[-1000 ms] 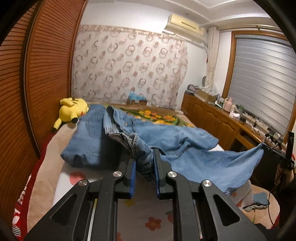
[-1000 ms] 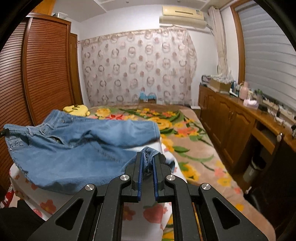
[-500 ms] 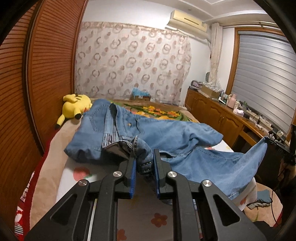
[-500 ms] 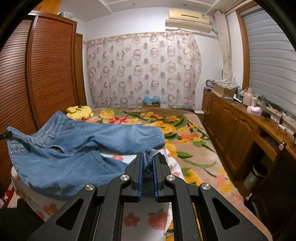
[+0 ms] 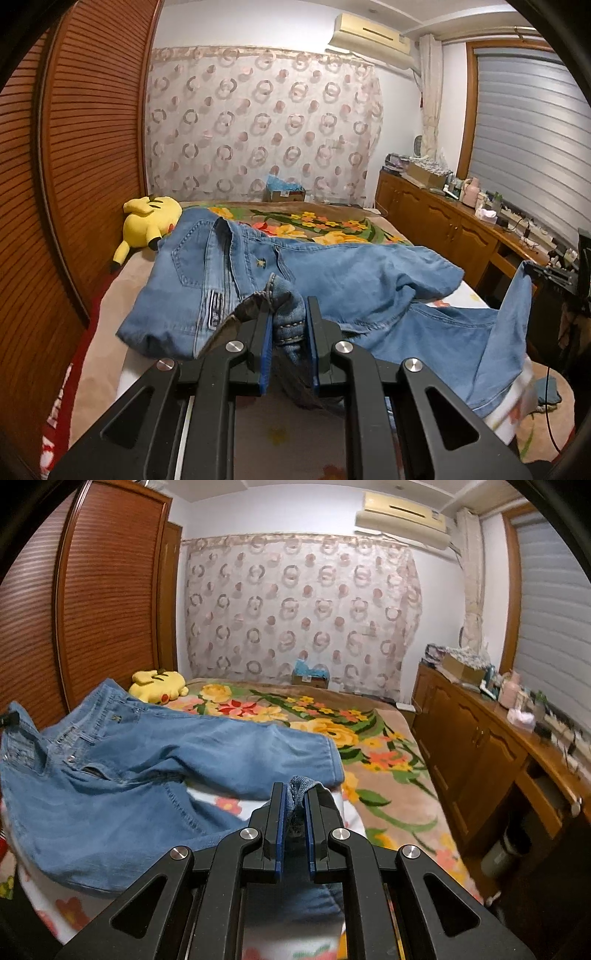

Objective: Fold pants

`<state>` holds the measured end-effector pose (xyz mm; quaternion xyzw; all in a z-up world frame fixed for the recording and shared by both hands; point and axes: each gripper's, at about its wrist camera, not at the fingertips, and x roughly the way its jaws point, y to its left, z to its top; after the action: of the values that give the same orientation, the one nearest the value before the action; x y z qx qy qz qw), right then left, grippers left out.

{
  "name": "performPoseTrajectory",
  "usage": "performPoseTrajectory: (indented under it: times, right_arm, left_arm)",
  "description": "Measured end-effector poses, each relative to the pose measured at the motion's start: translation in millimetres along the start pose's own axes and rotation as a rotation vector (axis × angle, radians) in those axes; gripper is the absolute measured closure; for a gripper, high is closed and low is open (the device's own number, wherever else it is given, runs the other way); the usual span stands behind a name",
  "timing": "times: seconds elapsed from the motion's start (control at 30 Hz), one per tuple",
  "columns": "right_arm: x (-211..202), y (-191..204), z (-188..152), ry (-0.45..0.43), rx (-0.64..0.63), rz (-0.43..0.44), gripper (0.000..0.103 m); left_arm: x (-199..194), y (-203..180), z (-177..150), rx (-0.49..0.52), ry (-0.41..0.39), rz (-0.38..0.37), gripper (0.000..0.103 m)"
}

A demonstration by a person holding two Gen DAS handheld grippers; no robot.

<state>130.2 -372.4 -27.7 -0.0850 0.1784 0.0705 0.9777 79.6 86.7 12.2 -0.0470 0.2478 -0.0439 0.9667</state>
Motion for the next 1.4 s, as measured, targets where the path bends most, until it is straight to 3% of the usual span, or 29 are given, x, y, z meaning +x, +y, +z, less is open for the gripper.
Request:
performPoseTrajectory:
  times: [1.07, 1.4]
  right_arm:
    - [99, -39, 62, 0.000, 0.054, 0.007, 0.094]
    - [120, -32, 70, 0.001, 0.052, -0.007, 0.094]
  left_arm:
    - [129, 22, 98, -0.034, 0.080, 0.035, 0.087]
    - [162, 33, 117, -0.045, 0.086, 0.052, 0.087]
